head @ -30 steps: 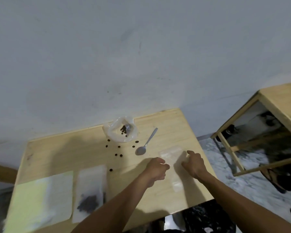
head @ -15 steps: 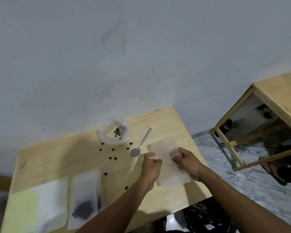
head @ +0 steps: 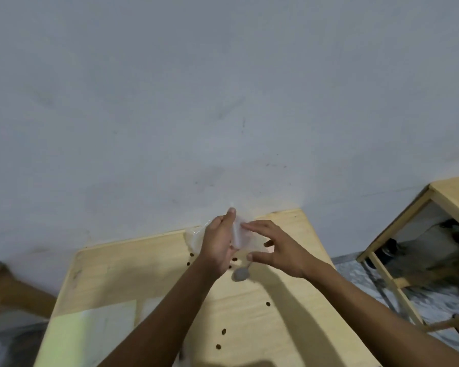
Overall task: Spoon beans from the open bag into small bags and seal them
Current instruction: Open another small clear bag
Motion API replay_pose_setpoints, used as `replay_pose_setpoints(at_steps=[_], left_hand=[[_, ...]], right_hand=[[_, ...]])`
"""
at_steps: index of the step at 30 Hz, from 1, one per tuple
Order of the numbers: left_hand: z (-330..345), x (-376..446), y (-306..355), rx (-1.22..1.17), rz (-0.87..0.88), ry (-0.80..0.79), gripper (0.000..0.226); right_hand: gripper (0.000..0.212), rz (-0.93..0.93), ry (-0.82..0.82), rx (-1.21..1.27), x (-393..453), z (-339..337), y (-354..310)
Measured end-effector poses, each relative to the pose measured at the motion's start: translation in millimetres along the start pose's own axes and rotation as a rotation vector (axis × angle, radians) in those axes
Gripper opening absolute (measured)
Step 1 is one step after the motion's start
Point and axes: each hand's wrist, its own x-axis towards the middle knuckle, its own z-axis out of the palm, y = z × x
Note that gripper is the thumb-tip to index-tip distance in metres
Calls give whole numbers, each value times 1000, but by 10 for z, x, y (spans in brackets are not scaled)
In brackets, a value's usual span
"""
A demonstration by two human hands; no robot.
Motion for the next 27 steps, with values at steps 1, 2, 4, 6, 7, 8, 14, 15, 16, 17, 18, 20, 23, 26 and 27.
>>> replay_pose_setpoints(at_steps=[1,2,4,6,7,8,14,15,16,17,18,20,23,26,27], left_hand=[[-56,-25,71,-5,18,-13,36],[-102,-54,139,-5,33,-36,31],[-172,-115,242,-5,48,-89,25],[-217,-159,306,-10,55,-105,24],[-239,-168,329,-8,57,-98,25],[-260,-175,351,-6,58,-90,25],[-460,-160,377,40,85,-47,22],[-485,-157,363,60,96,-29,22],[-502,-155,352,85,106,-8,21],[-514,-152,339,115,113,14,19],[-525,-145,324,147,119,37,16],[-539,-125,297,216,127,89,12],[-551,-102,285,313,135,138,13],[-619,-92,289,467,132,138,13],[-641,-110,286,544,127,137,13]], right_hand=[[55,0,-10,21,50,-2,-96],[48,6,3,75,100,3,-192],[32,24,58,176,190,34,-366],[26,45,76,224,268,87,-479],[26,51,69,242,299,119,-517],[27,50,60,255,323,151,-554],[13,59,72,341,420,296,-646],[10,64,102,318,439,320,-635],[8,64,138,278,457,347,-623],[8,63,170,226,474,379,-611],[9,64,191,170,486,415,-610],[10,75,219,73,495,492,-620],[13,95,221,-1,517,569,-587],[17,103,139,-39,527,582,-540],[18,103,125,-57,522,575,-526]])
